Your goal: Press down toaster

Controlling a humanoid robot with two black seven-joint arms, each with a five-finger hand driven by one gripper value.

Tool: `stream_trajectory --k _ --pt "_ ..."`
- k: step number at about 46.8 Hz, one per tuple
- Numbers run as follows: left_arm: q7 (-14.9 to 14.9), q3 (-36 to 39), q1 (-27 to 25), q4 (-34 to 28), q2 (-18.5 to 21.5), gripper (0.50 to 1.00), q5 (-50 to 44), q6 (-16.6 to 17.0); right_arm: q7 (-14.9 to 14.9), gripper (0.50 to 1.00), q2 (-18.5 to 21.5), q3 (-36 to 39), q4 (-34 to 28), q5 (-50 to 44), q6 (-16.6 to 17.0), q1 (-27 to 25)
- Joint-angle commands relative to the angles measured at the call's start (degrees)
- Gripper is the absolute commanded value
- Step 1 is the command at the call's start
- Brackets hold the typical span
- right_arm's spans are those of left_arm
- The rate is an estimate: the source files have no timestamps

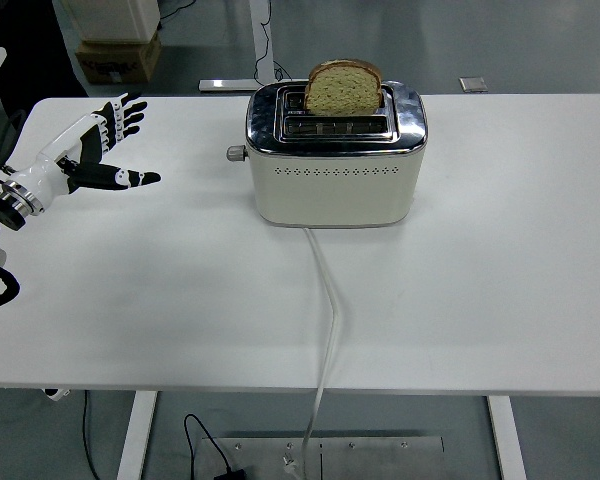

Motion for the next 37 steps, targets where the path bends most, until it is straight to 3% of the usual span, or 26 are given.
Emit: stream_trajectory --k 1,20,37 --pt "0.0 0.1 0.3 -0.4 0.4 1.0 3.1 -0.1 0.0 0.998 0.0 0.0 0.0 0.0 0.0 0.1" --pt "0.0 0.2 0.4 -4.6 0.6 1.0 16.0 0.4 0.0 0.998 0.0 0.0 0.0 0.0 0.0 0.0" --pt "0.1 1.1 -0.6 -4.7 0.6 1.0 21.6 0.5 0.0 0.998 0.0 -0.1 0.1 0.0 0.0 0.1"
